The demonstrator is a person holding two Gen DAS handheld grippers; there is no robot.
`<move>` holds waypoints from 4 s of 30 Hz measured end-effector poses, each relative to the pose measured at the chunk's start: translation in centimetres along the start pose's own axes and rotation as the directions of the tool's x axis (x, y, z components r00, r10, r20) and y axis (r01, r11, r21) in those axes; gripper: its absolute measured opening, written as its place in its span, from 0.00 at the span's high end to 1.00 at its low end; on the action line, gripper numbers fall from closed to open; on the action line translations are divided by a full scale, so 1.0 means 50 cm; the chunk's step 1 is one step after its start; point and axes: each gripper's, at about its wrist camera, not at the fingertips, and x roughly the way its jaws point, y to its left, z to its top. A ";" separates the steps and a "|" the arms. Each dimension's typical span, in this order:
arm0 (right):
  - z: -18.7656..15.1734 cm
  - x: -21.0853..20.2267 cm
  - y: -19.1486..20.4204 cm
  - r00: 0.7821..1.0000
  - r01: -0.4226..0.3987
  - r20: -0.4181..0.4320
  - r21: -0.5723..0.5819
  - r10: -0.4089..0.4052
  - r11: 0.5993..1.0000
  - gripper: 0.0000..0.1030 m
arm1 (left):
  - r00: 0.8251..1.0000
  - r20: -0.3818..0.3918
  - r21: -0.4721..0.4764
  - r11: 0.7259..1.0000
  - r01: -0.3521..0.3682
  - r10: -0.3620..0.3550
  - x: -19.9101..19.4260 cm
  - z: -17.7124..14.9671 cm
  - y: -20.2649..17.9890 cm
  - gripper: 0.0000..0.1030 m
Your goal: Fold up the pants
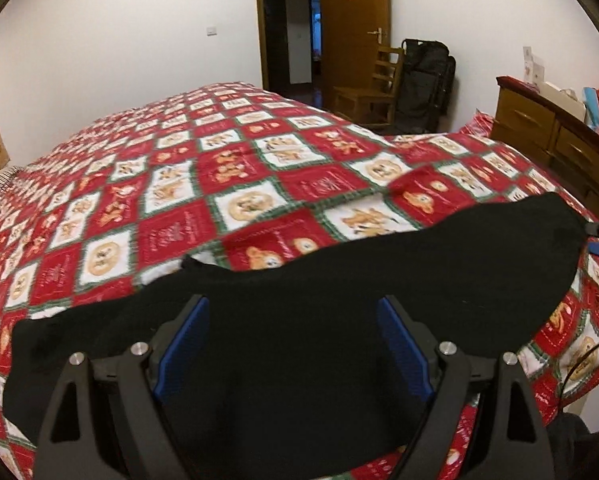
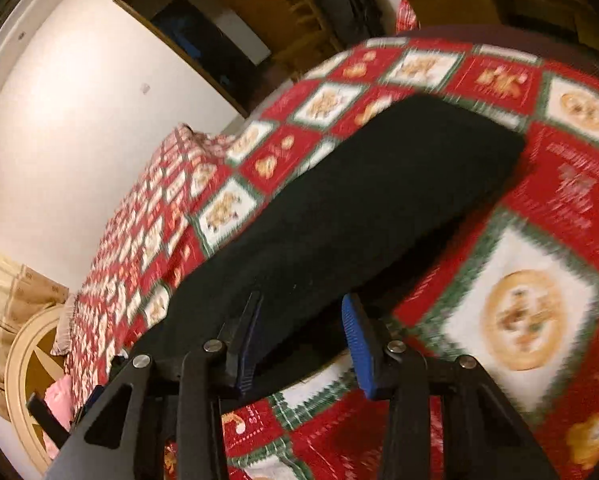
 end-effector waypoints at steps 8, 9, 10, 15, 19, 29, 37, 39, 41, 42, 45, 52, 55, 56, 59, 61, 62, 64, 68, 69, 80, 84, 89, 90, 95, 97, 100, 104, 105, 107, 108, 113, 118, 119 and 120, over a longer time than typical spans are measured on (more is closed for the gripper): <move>-0.004 0.039 0.024 0.999 -0.022 -0.042 -0.026 0.021 0.999 0.97 | 1.000 -0.021 -0.048 0.999 0.004 -0.005 -0.002 -0.006 0.014 0.15; -0.004 0.031 0.023 0.999 -0.026 -0.046 -0.041 0.024 0.999 0.97 | 1.000 -0.025 -0.053 0.999 0.007 -0.008 0.001 -0.004 0.015 0.15; -0.003 0.024 0.023 0.998 -0.029 -0.048 -0.051 0.027 0.998 0.97 | 1.000 -0.029 -0.053 0.999 0.008 -0.010 0.002 -0.002 0.015 0.15; -0.007 0.015 -0.009 0.994 -0.039 -0.104 -0.041 0.035 0.998 0.96 | 0.999 -0.028 -0.035 0.999 0.015 -0.016 0.004 0.006 0.007 0.15; -0.008 0.000 -0.042 0.989 -0.082 -0.120 0.031 0.085 0.996 0.94 | 0.999 -0.034 -0.006 0.999 0.040 -0.040 0.016 0.016 -0.018 0.15; 0.083 -0.095 -0.150 0.974 0.147 0.161 0.087 -0.159 0.985 0.47 | 0.996 -0.040 0.019 0.997 0.077 -0.076 0.035 0.024 -0.066 0.15; 0.138 0.000 -0.121 0.927 0.347 0.155 -0.001 -0.343 0.938 0.47 | 0.995 -0.048 0.038 0.995 0.087 -0.085 0.042 0.025 -0.097 0.15; 0.157 0.018 -0.115 0.919 0.369 0.159 -0.018 -0.361 0.929 0.47 | 0.995 -0.054 0.042 0.995 0.085 -0.083 0.045 0.023 -0.102 0.15; 0.168 0.032 -0.103 0.920 0.370 0.154 -0.039 -0.360 0.928 0.52 | 0.995 -0.061 0.043 0.996 0.083 -0.080 0.049 0.019 -0.106 0.15; 0.171 0.037 -0.095 0.922 0.370 0.147 -0.061 -0.358 0.927 0.71 | 0.995 -0.064 0.043 0.996 0.080 -0.077 0.050 0.017 -0.107 0.15; 0.169 0.029 -0.102 0.954 0.282 0.117 -0.050 -0.275 0.958 0.90 | 0.995 -0.076 0.030 0.997 0.071 -0.068 0.057 0.011 -0.106 0.15; 0.149 -0.017 -0.150 0.973 0.114 0.193 0.062 -0.124 0.992 0.90 | 0.986 -0.152 0.009 0.998 0.066 -0.063 0.092 -0.006 -0.101 0.15; 0.153 -0.019 -0.150 0.976 0.099 0.186 0.069 -0.111 0.993 0.91 | 0.988 -0.143 0.015 0.998 0.064 -0.062 0.087 -0.007 -0.102 0.15; 0.155 -0.028 -0.140 0.975 0.090 0.200 0.061 -0.101 0.994 0.91 | 0.989 -0.138 0.019 0.998 0.063 -0.060 0.084 -0.006 -0.103 0.15; 0.155 -0.061 -0.082 0.967 0.085 0.245 -0.030 -0.075 0.996 0.91 | 0.991 -0.120 0.015 0.998 0.062 -0.060 0.073 0.001 -0.092 0.15; 0.144 -0.089 -0.005 0.965 0.068 0.260 -0.145 -0.029 0.987 0.91 | 0.993 -0.099 -0.002 0.998 0.060 -0.060 0.062 0.011 -0.076 0.15; 0.136 -0.098 0.028 0.965 0.062 0.264 -0.193 -0.009 0.979 0.91 | 0.995 -0.085 -0.013 0.998 0.059 -0.060 0.054 0.018 -0.064 0.15; 0.112 -0.114 0.111 0.964 0.041 0.264 -0.304 0.043 0.952 0.91 | 0.997 -0.052 -0.042 0.998 0.050 -0.052 0.037 0.030 -0.036 0.15; 0.028 -0.101 0.266 0.968 -0.027 0.204 -0.493 0.146 0.870 0.91 | 0.999 -0.019 -0.096 0.995 0.038 -0.041 0.019 0.038 0.019 0.14; -0.001 -0.086 0.301 0.971 -0.052 0.169 -0.538 0.168 0.841 0.91 | 0.999 -0.014 -0.106 0.994 0.028 -0.030 0.018 0.038 0.031 0.14; -0.334 0.146 0.498 0.990 -0.130 -0.080 -0.857 0.120 0.498 0.91 | 0.998 -0.018 -0.272 0.960 -0.066 0.064 -0.011 -0.016 0.183 0.14; -0.383 0.172 0.491 0.994 -0.102 -0.077 -0.906 0.077 0.411 0.88 | 0.997 -0.024 -0.294 0.952 -0.083 0.079 -0.014 -0.032 0.209 0.14; -0.406 0.180 0.475 0.996 -0.093 -0.088 -0.938 0.028 0.334 0.77 | 0.997 -0.035 -0.298 0.952 -0.071 0.064 -0.001 -0.038 0.211 0.14; -0.409 0.172 0.471 0.995 -0.099 -0.094 -0.941 0.031 0.323 0.68 | 0.998 -0.038 -0.296 0.953 -0.064 0.055 0.002 -0.037 0.206 0.14; -0.420 0.153 0.456 0.985 -0.173 -0.171 -0.937 0.031 0.303 0.47 | 0.999 -0.043 -0.240 0.970 -0.023 0.013 0.005 -0.037 0.173 0.14; -0.411 0.132 0.445 0.971 -0.238 -0.235 -0.920 0.047 0.312 0.47 | 0.998 -0.047 -0.227 0.974 0.019 -0.031 0.003 -0.036 0.160 0.14; -0.358 0.078 0.424 0.955 -0.295 -0.260 -0.869 0.141 0.397 0.47 | 0.988 -0.072 -0.233 0.965 0.118 -0.139 0.008 -0.033 0.146 0.14; -0.218 0.039 0.375 0.974 -0.210 -0.104 -0.751 0.202 0.627 0.47 | 0.952 -0.116 -0.284 0.928 0.241 -0.283 0.030 -0.030 0.121 0.14; -0.192 0.036 0.361 0.977 -0.188 -0.069 -0.720 0.201 0.668 0.47 | 0.939 -0.126 -0.302 0.914 0.270 -0.319 0.038 -0.029 0.112 0.14; -0.144 0.033 0.327 0.986 -0.126 0.002 -0.652 0.168 0.748 0.47 | 0.919 -0.134 -0.335 0.889 0.310 -0.371 0.055 -0.026 0.094 0.14; -0.122 0.033 0.309 0.989 -0.094 0.032 -0.615 0.144 0.783 0.47 | 0.912 -0.138 -0.348 0.881 0.320 -0.386 0.063 -0.026 0.084 0.14; -0.070 0.033 0.247 0.991 0.000 0.115 -0.529 0.071 0.849 0.47 | 0.888 -0.143 -0.317 0.870 0.377 -0.437 0.064 -0.021 0.030 0.37; -0.034 0.048 0.212 0.994 -0.001 0.099 -0.470 0.054 0.883 0.47 | 0.876 -0.145 -0.361 0.849 0.386 -0.460 0.074 -0.022 0.021 0.47; -0.033 0.055 0.210 0.995 -0.007 0.084 -0.473 0.053 0.881 0.47 | 0.869 -0.136 -0.374 0.837 0.399 -0.475 0.074 -0.019 0.024 0.55; -0.027 0.068 0.213 0.996 -0.014 0.067 -0.477 0.052 0.879 0.47 | 0.862 -0.127 -0.389 0.824 0.412 -0.491 0.077 -0.016 0.026 0.66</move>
